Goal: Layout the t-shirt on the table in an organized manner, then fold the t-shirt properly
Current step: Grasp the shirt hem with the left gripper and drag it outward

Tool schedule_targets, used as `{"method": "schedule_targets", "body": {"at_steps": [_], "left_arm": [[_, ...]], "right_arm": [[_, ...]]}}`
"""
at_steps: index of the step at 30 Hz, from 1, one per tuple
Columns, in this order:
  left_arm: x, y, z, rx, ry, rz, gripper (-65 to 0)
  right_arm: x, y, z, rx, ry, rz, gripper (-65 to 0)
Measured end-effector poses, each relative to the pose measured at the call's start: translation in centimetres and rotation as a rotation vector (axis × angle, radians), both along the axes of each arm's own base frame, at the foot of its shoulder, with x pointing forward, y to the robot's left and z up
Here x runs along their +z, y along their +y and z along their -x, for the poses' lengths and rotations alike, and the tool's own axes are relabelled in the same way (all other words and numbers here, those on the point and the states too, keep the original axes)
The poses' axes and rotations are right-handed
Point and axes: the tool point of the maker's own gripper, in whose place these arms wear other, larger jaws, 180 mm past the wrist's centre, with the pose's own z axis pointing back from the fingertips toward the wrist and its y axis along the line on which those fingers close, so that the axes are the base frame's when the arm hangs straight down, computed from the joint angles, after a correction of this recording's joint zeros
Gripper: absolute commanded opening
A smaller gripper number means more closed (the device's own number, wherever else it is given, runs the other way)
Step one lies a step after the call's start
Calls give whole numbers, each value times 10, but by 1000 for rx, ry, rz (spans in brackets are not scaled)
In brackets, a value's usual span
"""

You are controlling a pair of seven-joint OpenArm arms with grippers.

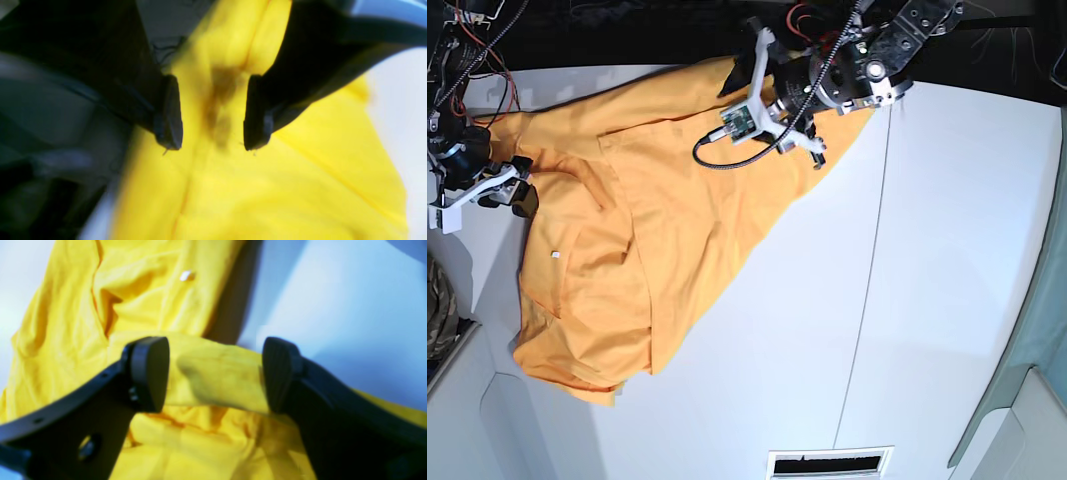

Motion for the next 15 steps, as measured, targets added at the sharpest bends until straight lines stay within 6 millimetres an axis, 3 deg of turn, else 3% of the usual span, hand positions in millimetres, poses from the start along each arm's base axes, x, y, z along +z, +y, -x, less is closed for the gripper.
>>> {"method": "schedule_targets", "body": {"at_steps": [4, 9, 15], "left_arm": [[-11, -17, -17, -9, -61, -60, -321], [-24, -35, 7, -68, -12, -61, -321], [-19, -36, 1, -41, -35, -51, -321]], "right_arm": [[-2, 0, 2, 2, 10, 10, -220], [-3, -2, 3, 2, 13, 15, -220], [-2, -1, 3, 2, 11, 9, -220]]}}
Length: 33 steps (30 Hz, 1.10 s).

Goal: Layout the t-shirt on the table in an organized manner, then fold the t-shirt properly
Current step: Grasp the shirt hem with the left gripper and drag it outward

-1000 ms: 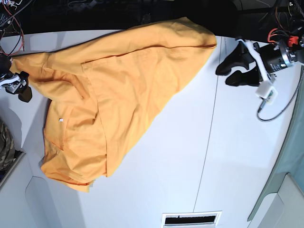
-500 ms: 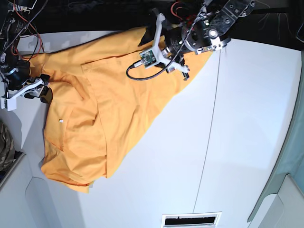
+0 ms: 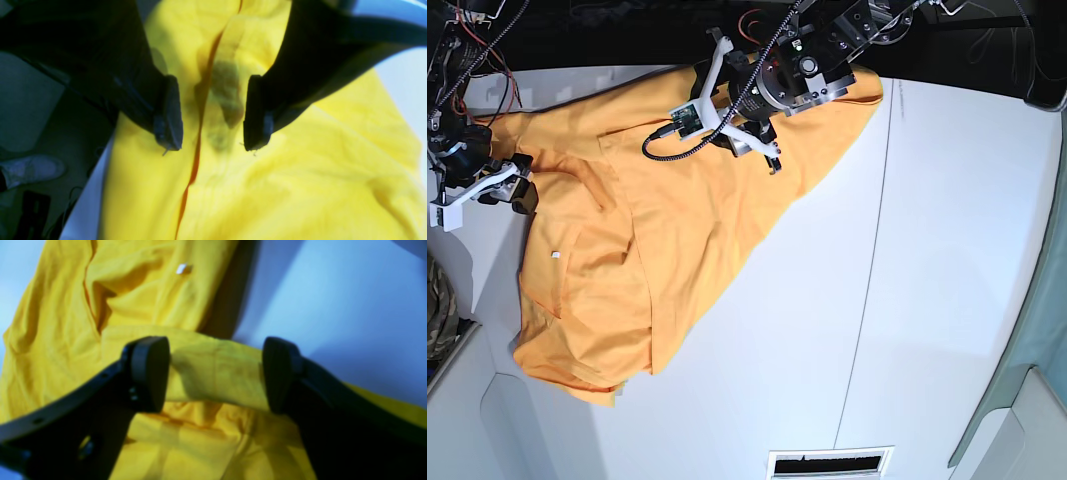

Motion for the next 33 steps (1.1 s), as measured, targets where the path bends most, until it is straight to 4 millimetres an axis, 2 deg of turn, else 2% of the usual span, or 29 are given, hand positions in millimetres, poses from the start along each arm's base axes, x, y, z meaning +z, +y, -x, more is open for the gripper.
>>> {"method": "schedule_targets", "body": {"at_steps": [4, 9, 15, 17, 19, 22, 24, 30, 33], "left_arm": [[3, -7, -1, 0, -7, 29, -321], [-12, -12, 0, 4, 27, 16, -321], [-23, -7, -30, 77, 5, -18, -321], [-23, -7, -32, 78, 1, -19, -325], [-22, -7, -33, 76, 0, -19, -390], [-23, -8, -30, 61, 6, -20, -571], [-24, -11, -25, 18, 15, -21, -641], [-24, -14, -21, -18, 25, -21, -650], [-20, -10, -35, 28, -1, -28, -650]], "right_arm": [[0, 0, 0, 0, 1, 0, -220], [0, 0, 1, 0, 2, 1, -220], [0, 0, 1, 0, 2, 2, -220], [-1, 0, 1, 0, 3, 3, -220], [-1, 0, 1, 0, 3, 3, -220], [-1, 0, 1, 0, 3, 3, -220], [-1, 0, 1, 0, 3, 3, -220], [-1, 0, 1, 0, 3, 3, -220], [-1, 0, 1, 0, 3, 3, -220]]}}
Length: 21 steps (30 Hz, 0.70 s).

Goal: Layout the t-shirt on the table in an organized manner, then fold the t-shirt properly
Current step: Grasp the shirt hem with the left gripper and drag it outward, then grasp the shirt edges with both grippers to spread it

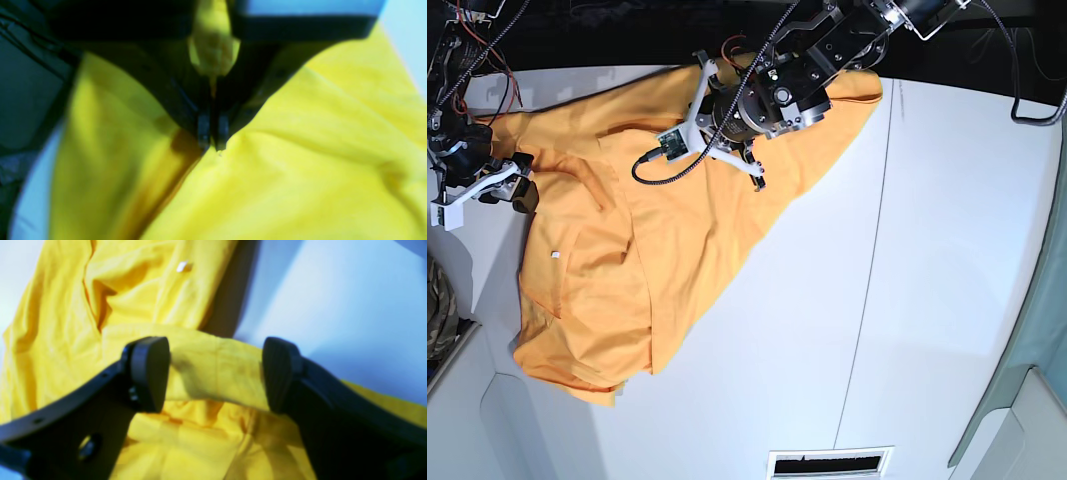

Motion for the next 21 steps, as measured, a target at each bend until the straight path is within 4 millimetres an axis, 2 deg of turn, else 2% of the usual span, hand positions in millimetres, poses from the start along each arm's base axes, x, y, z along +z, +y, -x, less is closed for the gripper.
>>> {"method": "schedule_targets", "body": {"at_steps": [5, 8, 10, 11, 14, 17, 19, 21], "left_arm": [[27, 11, -43, 70, -88, -13, -650], [37, 39, -75, 170, -117, -20, -650], [44, 71, -99, 256, -141, -32, -650], [49, 94, -113, 311, -161, -45, -650], [75, 175, -156, 492, -247, -93, -650], [93, 253, -177, 673, -276, -103, -650], [90, 287, -175, 761, -239, -80, -508], [78, 304, -167, 788, -178, -65, -362]], "right_arm": [[0, 0, 1, 0, 1, 0, -220], [-1, 0, 1, 0, 2, 1, -220], [-1, -1, 1, 1, 5, 5, -220], [-1, -1, 1, 1, 5, 7, -220], [-1, -1, 2, 1, 7, 7, -220], [-1, -1, 1, 1, 5, 6, -220], [-1, 0, 1, 0, 4, 3, -220], [1, 2, -1, -2, -8, -16, -220]]}}
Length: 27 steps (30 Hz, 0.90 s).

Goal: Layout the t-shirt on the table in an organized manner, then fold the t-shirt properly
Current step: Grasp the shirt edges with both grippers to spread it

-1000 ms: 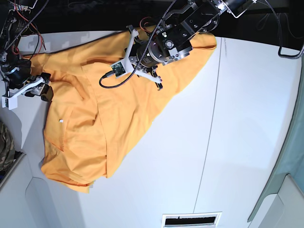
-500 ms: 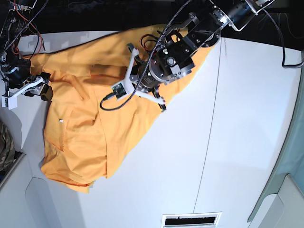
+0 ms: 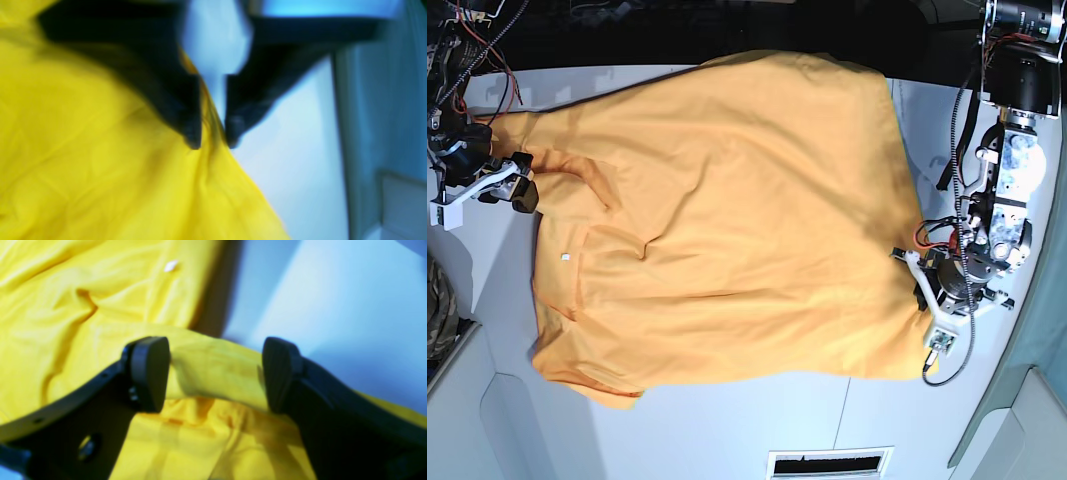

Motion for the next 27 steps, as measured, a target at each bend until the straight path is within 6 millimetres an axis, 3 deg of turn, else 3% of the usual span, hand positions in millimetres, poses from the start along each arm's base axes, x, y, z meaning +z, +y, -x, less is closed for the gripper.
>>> {"method": "schedule_targets", "body": {"at_steps": [1, 6, 12, 15, 19, 22, 27], "left_arm": [[-6, 3, 4, -6, 24, 14, -320], [-25, 8, 23, 15, 129, 57, -313], [-51, -24, 60, -92, 234, 213, -315], [-53, -40, 78, -146, 255, 263, -315], [-50, -61, 98, -204, 258, 323, -315], [-57, -64, 111, -204, 282, 328, -315], [-68, -68, 119, -190, 309, 348, -315]], "right_arm": [[1, 1, -1, -1, -5, -8, -220], [2, 2, -1, -2, -9, -16, -220], [7, 0, -6, -13, -47, -11, -220], [15, -13, -18, -68, -85, 22, -220], [31, -24, -56, -122, -125, 54, -220], [37, -6, -93, -71, -149, 43, -220], [13, 29, -137, 22, -74, 115, -220]]}}
